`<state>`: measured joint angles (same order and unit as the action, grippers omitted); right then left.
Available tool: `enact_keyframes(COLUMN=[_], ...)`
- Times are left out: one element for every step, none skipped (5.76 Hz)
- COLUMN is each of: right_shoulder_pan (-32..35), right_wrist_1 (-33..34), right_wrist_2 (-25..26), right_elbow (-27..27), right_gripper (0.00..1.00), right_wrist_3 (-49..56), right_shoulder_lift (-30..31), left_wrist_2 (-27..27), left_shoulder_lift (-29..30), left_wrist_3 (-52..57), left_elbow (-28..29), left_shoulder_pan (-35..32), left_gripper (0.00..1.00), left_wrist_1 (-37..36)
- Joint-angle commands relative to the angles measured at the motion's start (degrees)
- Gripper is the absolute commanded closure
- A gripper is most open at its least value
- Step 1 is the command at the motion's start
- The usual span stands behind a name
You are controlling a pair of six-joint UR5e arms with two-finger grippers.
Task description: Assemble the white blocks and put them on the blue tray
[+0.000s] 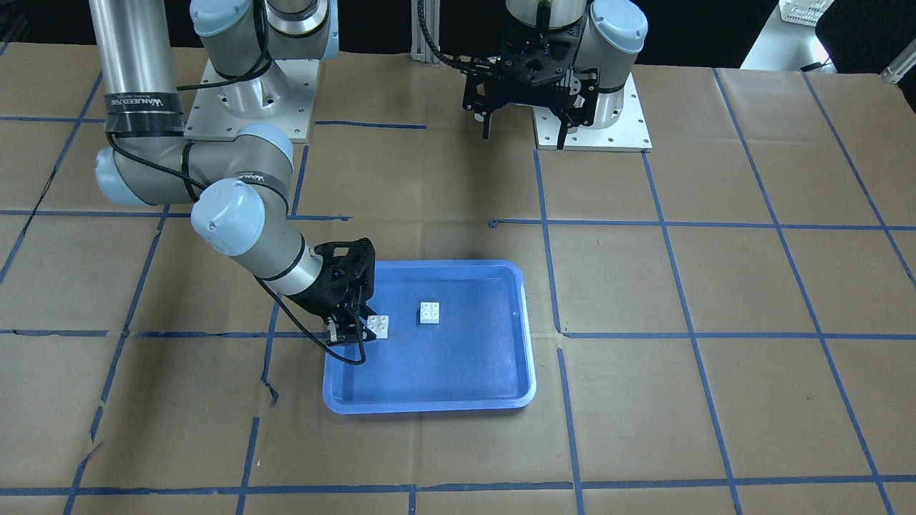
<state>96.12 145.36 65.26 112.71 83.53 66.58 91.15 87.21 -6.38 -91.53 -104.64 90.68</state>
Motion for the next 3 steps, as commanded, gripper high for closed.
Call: enact_keyframes(right_shoulder_pan=[1.4,1.5,2.3], right_wrist_1=[5.5,5.5,5.5], right_wrist_2=[0.0,-0.1,-0.8], right_elbow=[3.0,3.1,3.1], right_gripper=[0.74,0.74,0.74], right_wrist_3=[-3.9,-3.8,-3.8], right_shoulder_lift=[-0.5,-0.7,-1.4], left_wrist_2=[-0.5,-1.1,-0.9], left_shoulder_lift=[-1.2,-1.8,-2.8], left_wrist_3=[3.5,5.4,5.7], left_elbow=[-0.4,-0.6,-1.2], left_shoulder_pan=[1.5,3.3,3.4], left_gripper=[0.01,0.01,0.01], left_wrist_1=[-0.2,-0.5,-0.2])
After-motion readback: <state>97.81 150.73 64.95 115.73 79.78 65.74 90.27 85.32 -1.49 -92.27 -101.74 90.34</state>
